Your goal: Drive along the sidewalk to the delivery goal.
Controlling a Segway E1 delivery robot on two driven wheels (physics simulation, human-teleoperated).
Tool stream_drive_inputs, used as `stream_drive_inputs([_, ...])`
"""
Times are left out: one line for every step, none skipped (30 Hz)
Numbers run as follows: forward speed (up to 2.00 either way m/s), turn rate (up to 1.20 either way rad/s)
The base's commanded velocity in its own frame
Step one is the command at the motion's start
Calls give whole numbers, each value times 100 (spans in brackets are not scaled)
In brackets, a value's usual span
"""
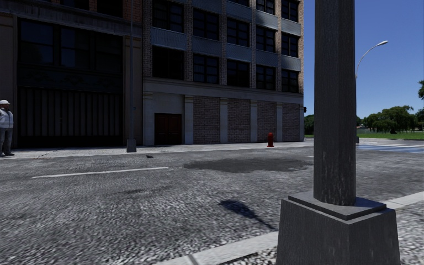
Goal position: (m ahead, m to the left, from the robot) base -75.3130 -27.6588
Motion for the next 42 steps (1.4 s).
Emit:
stream_drive_inputs([0,-2])
stream_drive_inputs([0,-15])
stream_drive_inputs([0,-18])
stream_drive_inputs([0,-18])
stream_drive_inputs([0,-19])
stream_drive_inputs([0,-19])
stream_drive_inputs([0,-19])
stream_drive_inputs([0,-19])
stream_drive_inputs([0,-19])
stream_drive_inputs([0,-23])
stream_drive_inputs([0,-23])
stream_drive_inputs([0,-34])
stream_drive_inputs([0,-46])
stream_drive_inputs([0,-51])
stream_drive_inputs([0,-52])
stream_drive_inputs([0,-52])
stream_drive_inputs([0,-50])
stream_drive_inputs([0,-39])
stream_drive_inputs([0,-22])
stream_drive_inputs([0,-22])
stream_drive_inputs([0,-10])
stream_drive_inputs([0,-6])
stream_drive_inputs([0,-15])
stream_drive_inputs([0,-27])
stream_drive_inputs([0,-37])
stream_drive_inputs([0,-48])
stream_drive_inputs([0,-48])
stream_drive_inputs([0,-53])
stream_drive_inputs([0,-55])
stream_drive_inputs([0,-55])
stream_drive_inputs([0,-55])
stream_drive_inputs([0,-55])
stream_drive_inputs([0,-55])
stream_drive_inputs([0,-55])
stream_drive_inputs([0,-55])
stream_drive_inputs([0,-55])
stream_drive_inputs([0,-55])
stream_drive_inputs([0,-55])
stream_drive_inputs([0,-55])
stream_drive_inputs([0,-55])
stream_drive_inputs([0,-55])
stream_drive_inputs([0,-55])
